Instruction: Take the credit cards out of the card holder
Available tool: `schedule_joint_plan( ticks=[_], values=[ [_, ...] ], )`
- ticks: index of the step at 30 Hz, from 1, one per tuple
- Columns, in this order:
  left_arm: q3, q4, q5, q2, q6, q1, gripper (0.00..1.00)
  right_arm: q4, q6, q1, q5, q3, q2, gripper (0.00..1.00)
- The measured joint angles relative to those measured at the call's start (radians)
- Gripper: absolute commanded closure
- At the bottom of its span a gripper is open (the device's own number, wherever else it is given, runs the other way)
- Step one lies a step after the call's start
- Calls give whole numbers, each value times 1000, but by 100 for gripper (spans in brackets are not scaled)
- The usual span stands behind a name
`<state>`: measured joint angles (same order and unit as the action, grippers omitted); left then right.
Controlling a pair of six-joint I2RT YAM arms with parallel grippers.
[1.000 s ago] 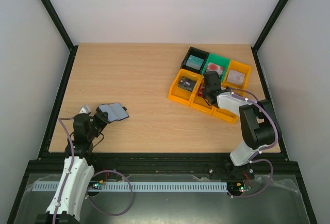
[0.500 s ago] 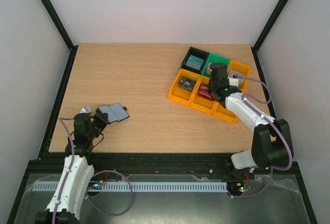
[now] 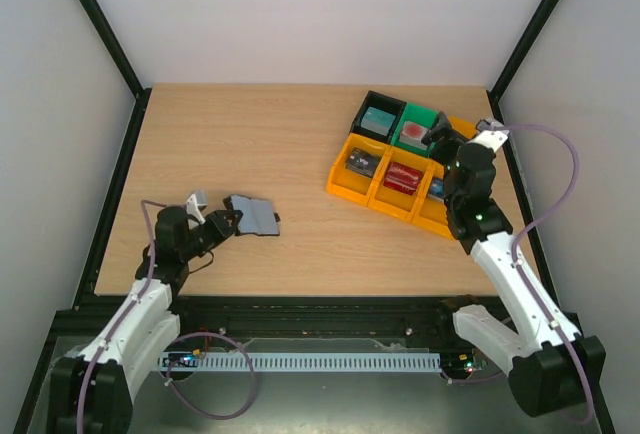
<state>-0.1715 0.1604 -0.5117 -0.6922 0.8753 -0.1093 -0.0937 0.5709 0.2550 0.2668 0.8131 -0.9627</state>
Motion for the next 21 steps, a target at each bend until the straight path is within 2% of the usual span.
schedule_joint_plan(
  ticks=[1, 2, 4, 8, 13, 17, 21],
  values=[
    [-3, 3, 1, -19, -17, 0, 2, -1, -42, -5, 1, -24, 27, 1],
    [-15, -19, 17, -45, -34, 0, 1, -1, -77, -10, 4, -46, 49, 1],
    [-53, -100, 88, -74, -95, 2, 1, 5, -125, -22, 14, -78, 75, 1],
    [-217, -267, 369, -45, -296, 22, 1, 42, -169, -54, 45, -85, 76, 1],
    [-386, -242, 695, 14, -514, 137, 1, 55, -174, -98, 58, -97, 76, 1],
    [-361, -175, 859, 18, -569, 176, 1, -11, -133, -98, 113, -172, 93, 1],
    [-238, -117, 889, 5, -574, 178, 1, -32, -75, -99, 223, -253, 93, 1]
  ],
)
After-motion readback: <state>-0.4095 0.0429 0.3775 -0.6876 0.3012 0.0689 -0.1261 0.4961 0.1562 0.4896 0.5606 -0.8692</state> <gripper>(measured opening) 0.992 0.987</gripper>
